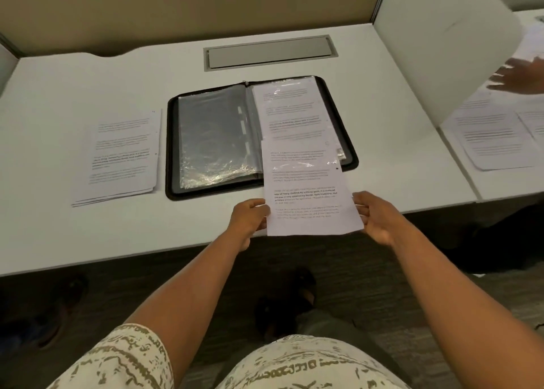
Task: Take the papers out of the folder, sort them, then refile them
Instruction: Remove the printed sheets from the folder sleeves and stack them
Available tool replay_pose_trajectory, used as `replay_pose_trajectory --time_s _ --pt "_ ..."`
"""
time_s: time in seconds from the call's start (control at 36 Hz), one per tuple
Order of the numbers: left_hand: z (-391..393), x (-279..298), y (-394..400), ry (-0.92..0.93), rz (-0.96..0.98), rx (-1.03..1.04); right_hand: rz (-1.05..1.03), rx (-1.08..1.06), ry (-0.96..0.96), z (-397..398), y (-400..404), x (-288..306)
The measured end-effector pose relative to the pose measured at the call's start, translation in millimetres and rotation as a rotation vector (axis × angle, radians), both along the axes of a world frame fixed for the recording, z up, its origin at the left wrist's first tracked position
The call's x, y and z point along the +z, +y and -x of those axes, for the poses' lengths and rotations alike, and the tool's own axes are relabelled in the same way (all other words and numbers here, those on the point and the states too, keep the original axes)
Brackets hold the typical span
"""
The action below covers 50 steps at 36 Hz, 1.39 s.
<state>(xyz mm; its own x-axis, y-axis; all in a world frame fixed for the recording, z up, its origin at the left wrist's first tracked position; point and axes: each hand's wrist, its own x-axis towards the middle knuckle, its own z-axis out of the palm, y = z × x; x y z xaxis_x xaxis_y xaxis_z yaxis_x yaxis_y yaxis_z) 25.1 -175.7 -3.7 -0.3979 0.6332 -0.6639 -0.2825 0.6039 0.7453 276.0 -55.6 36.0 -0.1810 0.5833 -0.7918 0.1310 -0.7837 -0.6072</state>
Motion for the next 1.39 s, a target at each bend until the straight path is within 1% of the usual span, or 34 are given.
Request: replay_pose_trajectory --time_s 0.08,0.17,0.22,0.31,0.39,0.47,0.67,0.83,1.03,1.14,1.19,1.39 --pt "-8 3 -18 -0.142 0.0 -0.086 -0.001 0.029 -0.009 -3 3 2" --pt "-13 4 -32 -0.211 0.022 -0.178 0.02 0.054 -0.055 -4 3 1" --pt "-16 2 -38 -0.244 0.034 -0.179 0.013 0.098 -0.091 -6 -1 -3" --pt "-21 -3 -38 -0.265 0.018 -0.11 -0.027 0.176 -0.129 -11 -6 -6" --pt "-29 -5 -35 -0.221 -0.011 -0.011 -0.046 0.243 -0.134 -18 -12 -4" --pt "-39 -1 -32 -0.185 -0.017 0.033 -0.057 0.288 -0.103 -34 -17 -5" --pt "-68 7 -37 -0.13 -0.022 -0.02 -0.105 0.385 -0.057 -74 -17 0" --pt "-90 17 -44 -0.147 -0.092 0.033 -0.154 0.412 -0.028 -88 -6 6" --pt "-86 24 -49 -0.021 -0.145 0.159 -0.212 0.445 -0.018 -71 1 4" --pt "-75 26 -51 0.146 -0.161 0.272 -0.311 0.481 -0.074 -51 0 4" --pt "-69 26 -51 0.201 -0.178 0.309 -0.364 0.487 -0.103 -39 -1 5" --pt "-38 25 -47 0.247 -0.201 0.398 -0.468 0.593 -0.119 7 -1 6"
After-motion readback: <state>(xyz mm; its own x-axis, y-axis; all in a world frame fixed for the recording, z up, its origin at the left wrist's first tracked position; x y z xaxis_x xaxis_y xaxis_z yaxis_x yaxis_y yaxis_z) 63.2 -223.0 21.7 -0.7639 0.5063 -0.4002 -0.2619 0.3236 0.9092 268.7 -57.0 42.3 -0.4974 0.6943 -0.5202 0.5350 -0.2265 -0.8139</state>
